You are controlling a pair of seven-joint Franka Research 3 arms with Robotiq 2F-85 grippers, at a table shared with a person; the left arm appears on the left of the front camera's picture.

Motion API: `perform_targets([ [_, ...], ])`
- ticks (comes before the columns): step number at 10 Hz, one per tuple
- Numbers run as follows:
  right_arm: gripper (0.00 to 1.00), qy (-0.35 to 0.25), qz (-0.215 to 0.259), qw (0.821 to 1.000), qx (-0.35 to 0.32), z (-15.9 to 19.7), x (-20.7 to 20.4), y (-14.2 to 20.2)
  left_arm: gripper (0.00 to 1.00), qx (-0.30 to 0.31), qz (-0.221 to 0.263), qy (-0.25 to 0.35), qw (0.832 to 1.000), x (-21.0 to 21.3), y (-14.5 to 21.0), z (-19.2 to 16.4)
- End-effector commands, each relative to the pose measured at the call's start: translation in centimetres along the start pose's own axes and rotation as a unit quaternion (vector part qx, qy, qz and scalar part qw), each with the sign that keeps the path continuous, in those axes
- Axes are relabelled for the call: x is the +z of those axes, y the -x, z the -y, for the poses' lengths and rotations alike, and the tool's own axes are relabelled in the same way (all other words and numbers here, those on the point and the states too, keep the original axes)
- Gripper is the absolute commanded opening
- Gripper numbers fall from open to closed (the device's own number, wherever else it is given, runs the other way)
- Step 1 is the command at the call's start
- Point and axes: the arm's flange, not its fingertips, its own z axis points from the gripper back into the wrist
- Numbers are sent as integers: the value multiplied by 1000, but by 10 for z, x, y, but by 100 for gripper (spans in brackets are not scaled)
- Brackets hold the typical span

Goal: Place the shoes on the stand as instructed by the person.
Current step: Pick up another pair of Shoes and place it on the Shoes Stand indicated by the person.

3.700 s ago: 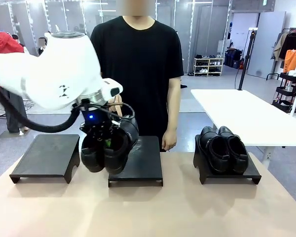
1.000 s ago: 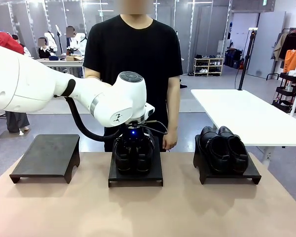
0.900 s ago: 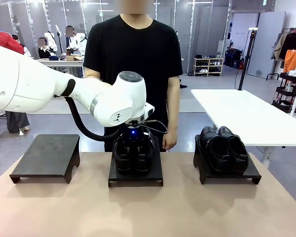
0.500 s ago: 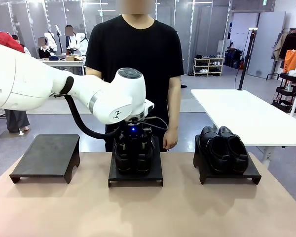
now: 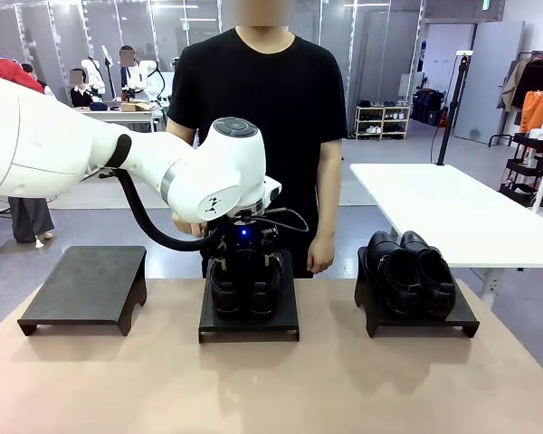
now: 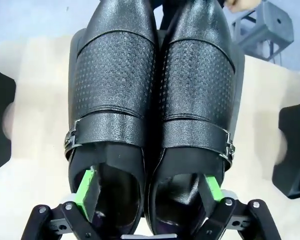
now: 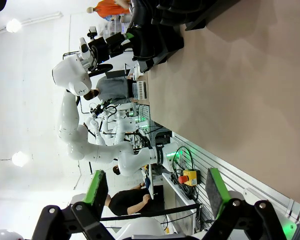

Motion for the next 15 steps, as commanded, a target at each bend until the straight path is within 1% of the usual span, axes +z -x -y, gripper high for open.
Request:
perform_targets([
  [1,100,2,-4,1000,-1,-2,-1,4,100,-4,3,-2,1000,0,0,0],
  [15,100,2,-4,1000,-1,-2,-1,4,100,0,0,0,1000,0,0,0],
])
